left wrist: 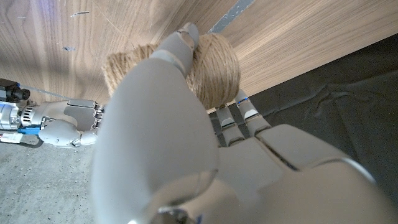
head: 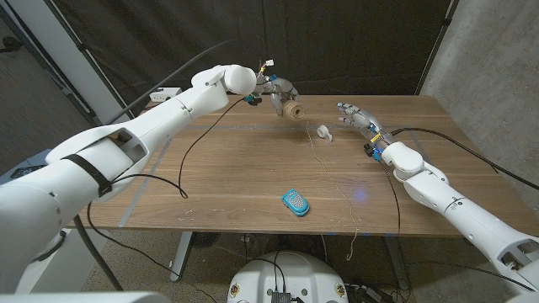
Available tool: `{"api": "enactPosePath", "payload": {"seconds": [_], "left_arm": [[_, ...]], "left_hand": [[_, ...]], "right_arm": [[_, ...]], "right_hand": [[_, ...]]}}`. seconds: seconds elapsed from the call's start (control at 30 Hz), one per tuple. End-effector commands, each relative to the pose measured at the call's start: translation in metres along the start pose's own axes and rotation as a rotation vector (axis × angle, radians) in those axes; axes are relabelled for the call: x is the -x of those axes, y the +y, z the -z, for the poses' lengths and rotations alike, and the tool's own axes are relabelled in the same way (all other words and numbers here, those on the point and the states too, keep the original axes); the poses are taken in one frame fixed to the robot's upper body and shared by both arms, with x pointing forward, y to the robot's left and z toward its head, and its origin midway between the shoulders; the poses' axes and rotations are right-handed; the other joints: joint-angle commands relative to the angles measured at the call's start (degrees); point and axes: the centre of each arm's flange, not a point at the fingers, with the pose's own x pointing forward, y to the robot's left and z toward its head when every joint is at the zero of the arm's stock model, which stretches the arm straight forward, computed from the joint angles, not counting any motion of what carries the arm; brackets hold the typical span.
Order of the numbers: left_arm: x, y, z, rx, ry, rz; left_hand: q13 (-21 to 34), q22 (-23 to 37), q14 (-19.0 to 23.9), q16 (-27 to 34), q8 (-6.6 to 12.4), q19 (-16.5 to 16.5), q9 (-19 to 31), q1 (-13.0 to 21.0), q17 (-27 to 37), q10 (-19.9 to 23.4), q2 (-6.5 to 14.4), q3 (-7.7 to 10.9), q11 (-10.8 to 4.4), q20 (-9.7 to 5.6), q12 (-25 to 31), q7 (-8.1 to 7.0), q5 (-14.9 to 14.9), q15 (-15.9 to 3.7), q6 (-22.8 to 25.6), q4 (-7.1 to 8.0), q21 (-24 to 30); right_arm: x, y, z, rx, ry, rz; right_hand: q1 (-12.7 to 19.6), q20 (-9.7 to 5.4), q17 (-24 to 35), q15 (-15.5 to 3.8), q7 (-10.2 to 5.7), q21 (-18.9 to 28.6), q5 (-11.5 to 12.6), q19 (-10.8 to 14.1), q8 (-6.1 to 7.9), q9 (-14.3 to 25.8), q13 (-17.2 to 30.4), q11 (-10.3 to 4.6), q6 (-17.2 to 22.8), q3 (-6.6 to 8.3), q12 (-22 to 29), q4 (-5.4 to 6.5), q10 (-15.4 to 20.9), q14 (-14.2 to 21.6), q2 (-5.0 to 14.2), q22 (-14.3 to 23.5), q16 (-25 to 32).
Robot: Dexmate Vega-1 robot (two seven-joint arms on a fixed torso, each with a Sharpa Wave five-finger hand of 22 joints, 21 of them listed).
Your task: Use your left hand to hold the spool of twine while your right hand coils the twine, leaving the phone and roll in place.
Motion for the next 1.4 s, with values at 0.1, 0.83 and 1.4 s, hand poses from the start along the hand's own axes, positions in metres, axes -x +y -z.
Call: {"api": "enactPosePath", "payload": {"seconds": [0.1,0.83,1.4], "left_arm": [[-0.005,0.001,0.005,0.018,0.024,0.014],[-0.019,0.024,-0.001,0.031,0.046,-0.002],[-0.025,0.037,-0.009,0.034,0.035,-0.015]], "left_hand": [[3.31,-0.07,4.53,4.02,3.2,-0.08,0.27,-3.7,5.83,2.79,4.8,-0.34,2.31,0.18,0.05,1.2,0.45,-1.73,1.15,0.05,0.53],[3.32,-0.08,4.52,4.46,3.31,-0.16,0.26,-3.8,5.63,3.13,5.02,-0.64,2.81,0.43,-0.09,1.56,0.73,-1.46,1.35,-0.01,0.81],[3.39,-0.1,4.34,4.72,3.27,-0.3,0.31,-3.87,5.51,3.02,5.28,-0.8,3.16,0.64,-0.27,1.87,1.05,-1.28,1.19,-0.02,0.99]], "right_arm": [[-0.01,0.004,-0.015,0.045,-0.016,-0.022],[-0.016,0.021,-0.035,0.094,-0.018,-0.049],[-0.019,0.027,-0.044,0.106,-0.028,-0.059]], "right_hand": [[2.32,-2.95,0.01,-1.32,0.07,0.22,0.43,0.5,-0.03,0.22,0.2,-0.02,0.31,0.95,-0.2,-1.04,0.66,0.54,0.31,0.18,-0.05],[8.57,-2.41,-0.06,-0.86,1.01,0.31,1.1,2.74,0.19,0.25,0.25,0.99,1.43,2.5,-0.21,-2.19,2.11,2.7,-1.17,0.15,0.11],[9.93,-2.42,0.01,-0.96,1.13,0.24,1.1,3.14,0.17,0.29,0.29,1.15,1.64,2.47,-0.22,-2.05,2.48,3.14,-1.65,0.17,0.12]]}}
